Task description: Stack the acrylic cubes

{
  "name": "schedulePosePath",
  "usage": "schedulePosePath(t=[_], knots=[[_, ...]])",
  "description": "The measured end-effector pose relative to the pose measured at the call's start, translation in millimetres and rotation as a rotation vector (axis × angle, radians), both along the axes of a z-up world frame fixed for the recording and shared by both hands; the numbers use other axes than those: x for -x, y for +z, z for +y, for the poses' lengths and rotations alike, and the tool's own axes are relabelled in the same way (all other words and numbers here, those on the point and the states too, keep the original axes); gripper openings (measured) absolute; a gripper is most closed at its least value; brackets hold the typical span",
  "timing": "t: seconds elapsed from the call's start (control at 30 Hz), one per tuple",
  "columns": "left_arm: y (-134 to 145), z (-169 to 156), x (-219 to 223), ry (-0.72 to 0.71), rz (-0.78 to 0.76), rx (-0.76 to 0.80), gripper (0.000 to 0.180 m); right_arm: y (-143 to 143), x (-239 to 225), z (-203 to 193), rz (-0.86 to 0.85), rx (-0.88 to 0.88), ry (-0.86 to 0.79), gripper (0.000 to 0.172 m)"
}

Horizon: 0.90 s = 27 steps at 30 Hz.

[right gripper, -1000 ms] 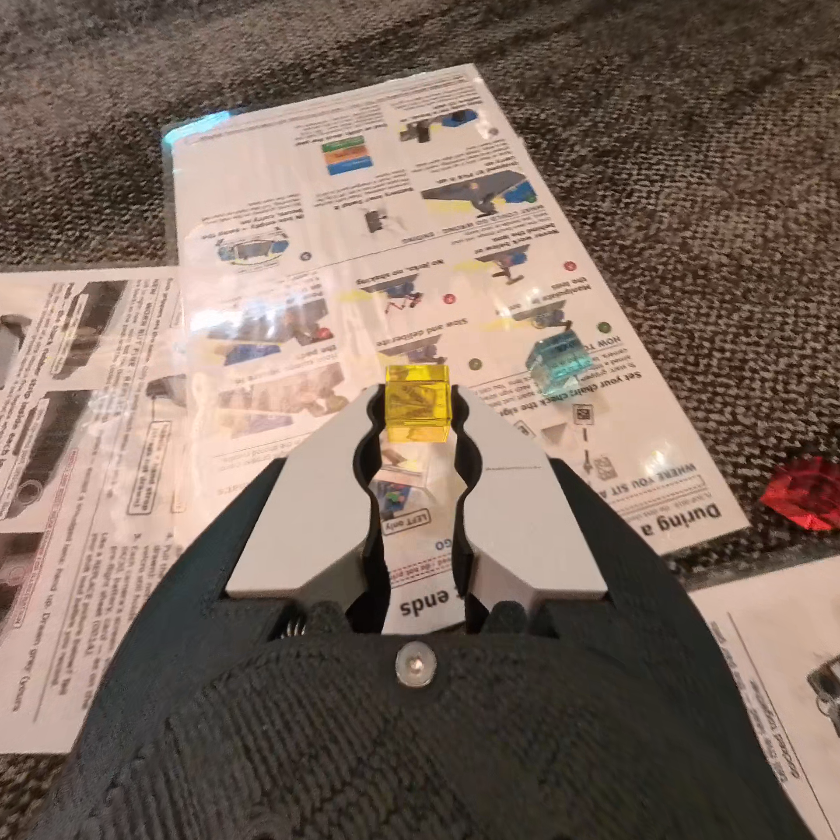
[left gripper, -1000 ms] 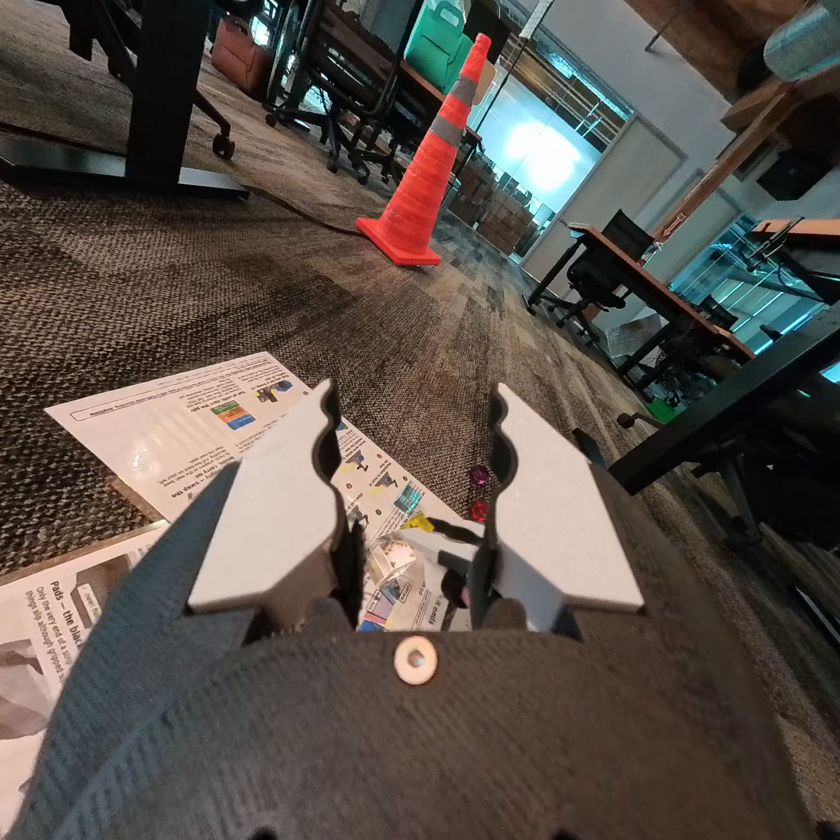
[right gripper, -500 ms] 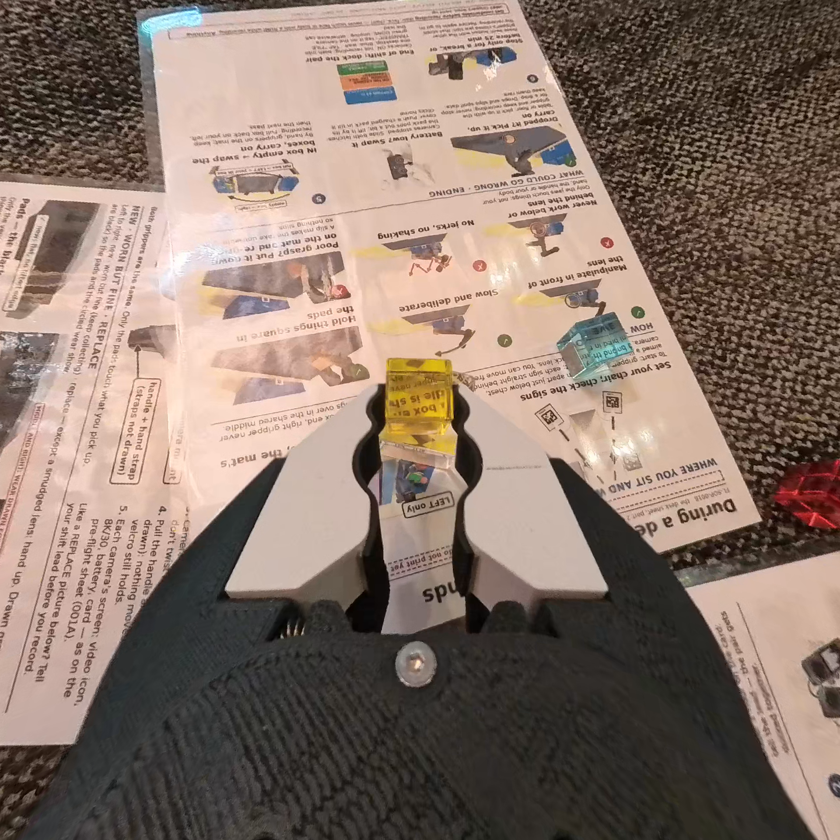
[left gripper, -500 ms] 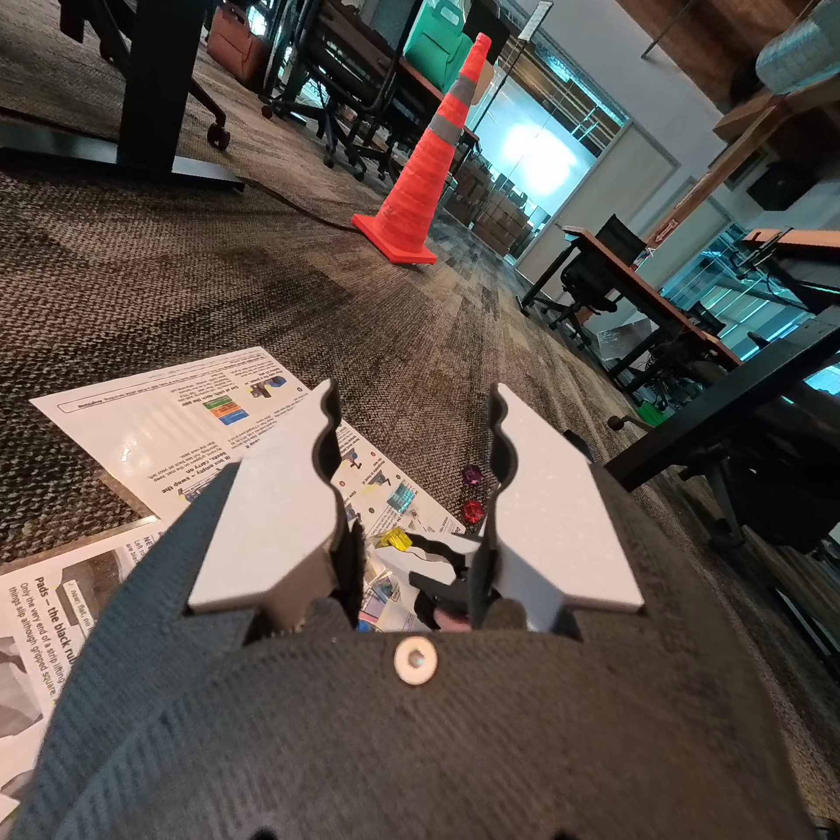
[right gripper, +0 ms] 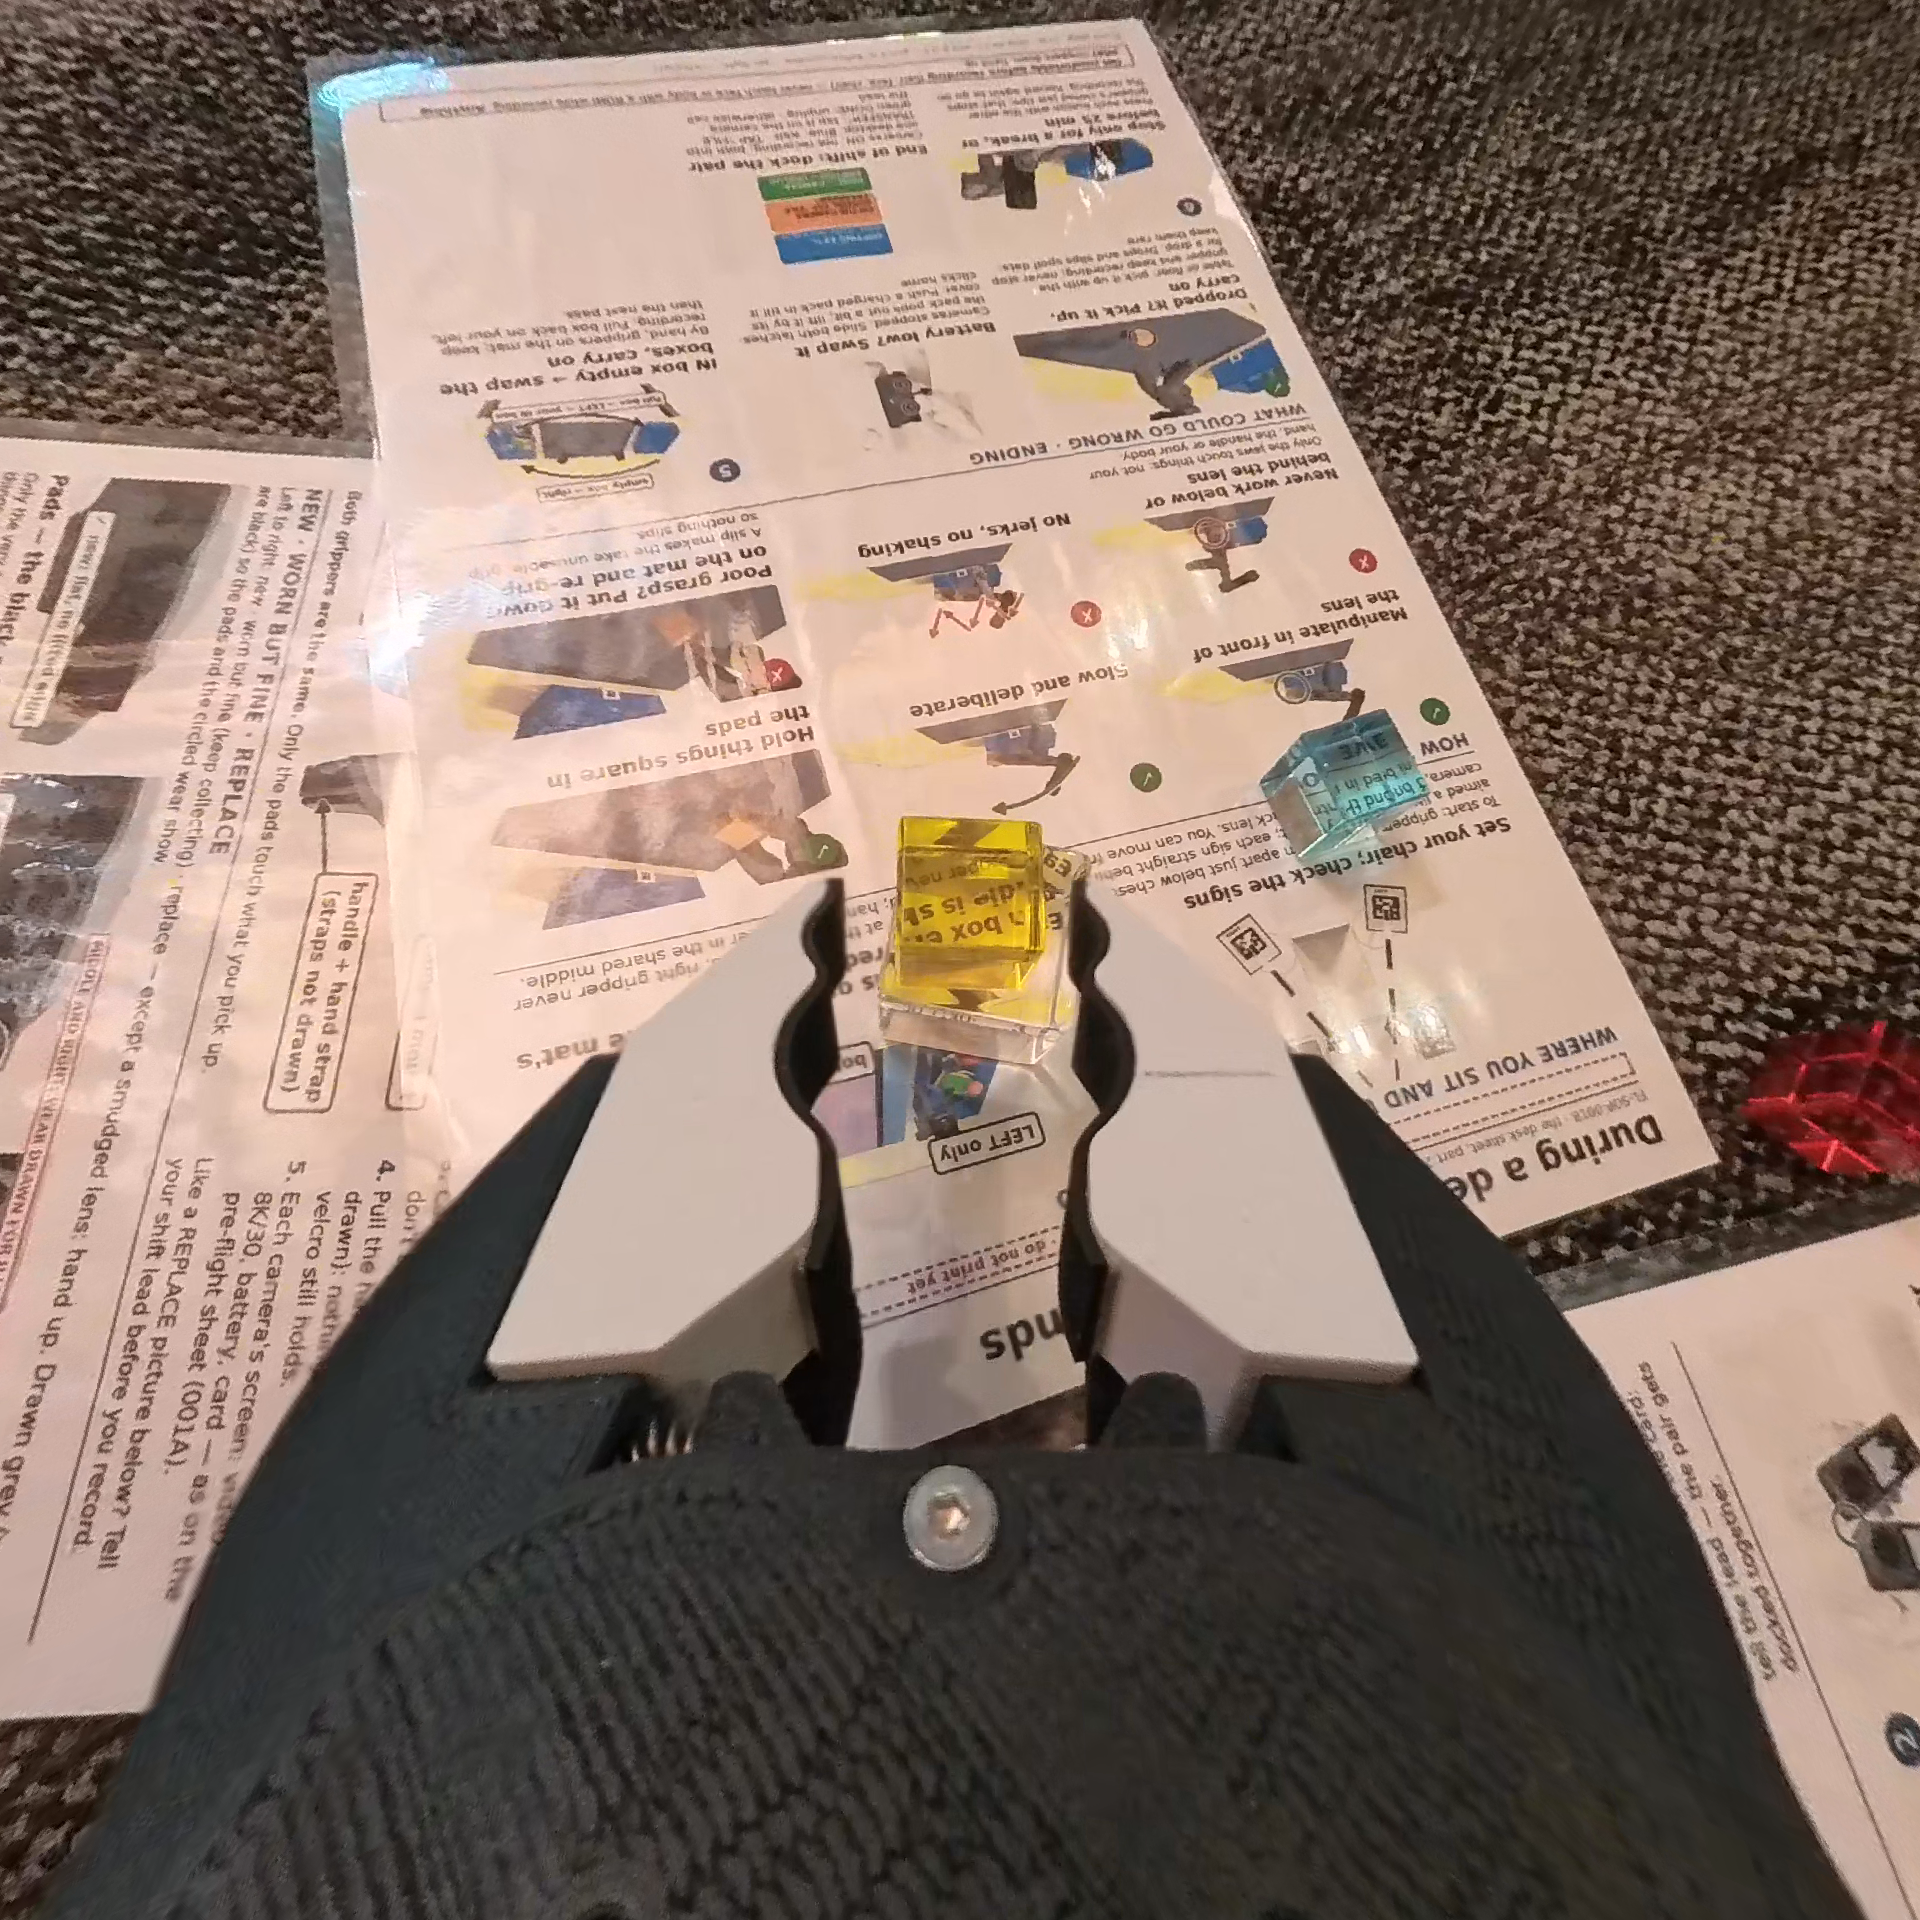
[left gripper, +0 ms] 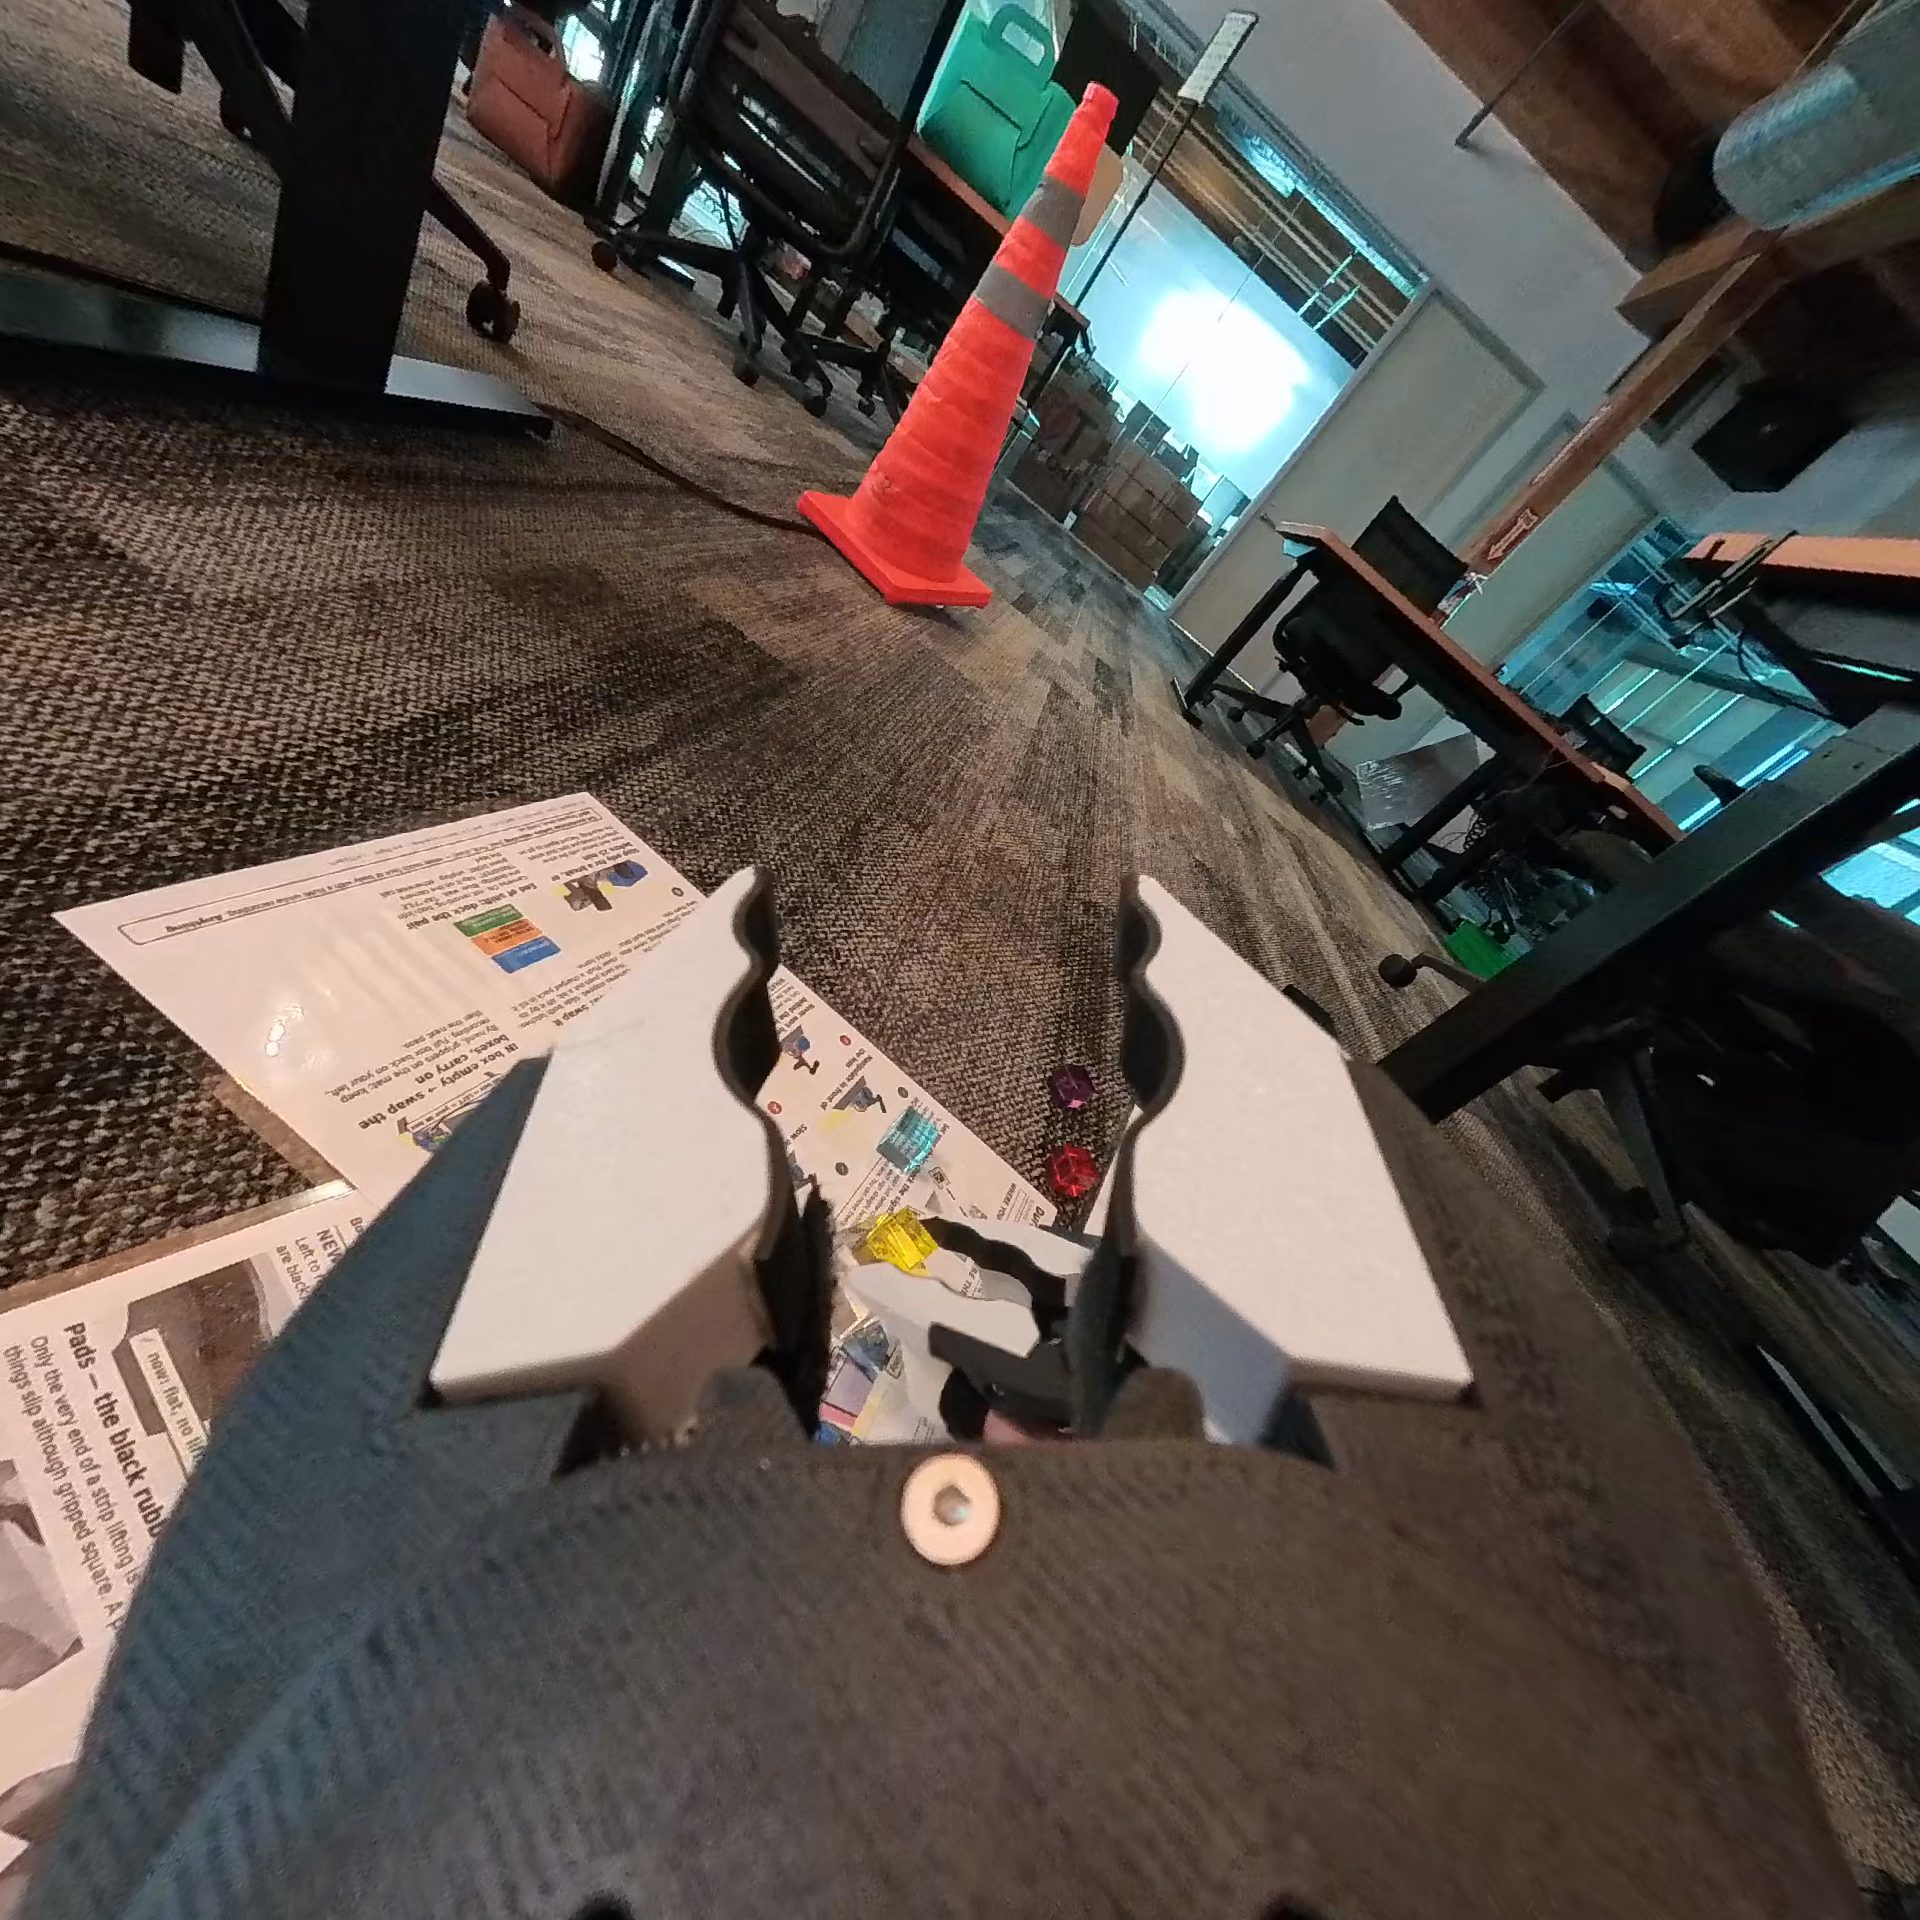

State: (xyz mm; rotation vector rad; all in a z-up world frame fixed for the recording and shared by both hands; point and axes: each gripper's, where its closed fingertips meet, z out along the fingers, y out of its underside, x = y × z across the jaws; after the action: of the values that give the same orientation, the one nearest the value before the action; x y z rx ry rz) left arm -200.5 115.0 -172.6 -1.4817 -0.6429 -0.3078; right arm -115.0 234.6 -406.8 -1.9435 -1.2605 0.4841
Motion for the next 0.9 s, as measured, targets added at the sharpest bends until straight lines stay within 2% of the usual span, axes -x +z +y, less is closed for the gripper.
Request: schedulePosePath(t=[0.13,0.57,0.73,0.9], knots=[[0.3,0.1,-0.4,-0.002,-0.001,-0.001,0.064,0.2,-3.0,2.5,-0.001,0.006,-0.020,0.027],[0.1,0.5,-1.1,-0.005,-0.003,-0.002,0.064,-1.3,-4.9,3.5,0.004,0.039,-0.067,0.026],[-2.9,1.0,-1.2,-0.002,0.008,0.021,0.064,12.9,-3.4,7.9,0.085,-0.001,-0.087,0.053],[-6.5,4.2,-5.7,-0.021,0.023,0.047,0.064,55.0,3.7,10.4,0.329,-0.013,-0.045,0.053]])
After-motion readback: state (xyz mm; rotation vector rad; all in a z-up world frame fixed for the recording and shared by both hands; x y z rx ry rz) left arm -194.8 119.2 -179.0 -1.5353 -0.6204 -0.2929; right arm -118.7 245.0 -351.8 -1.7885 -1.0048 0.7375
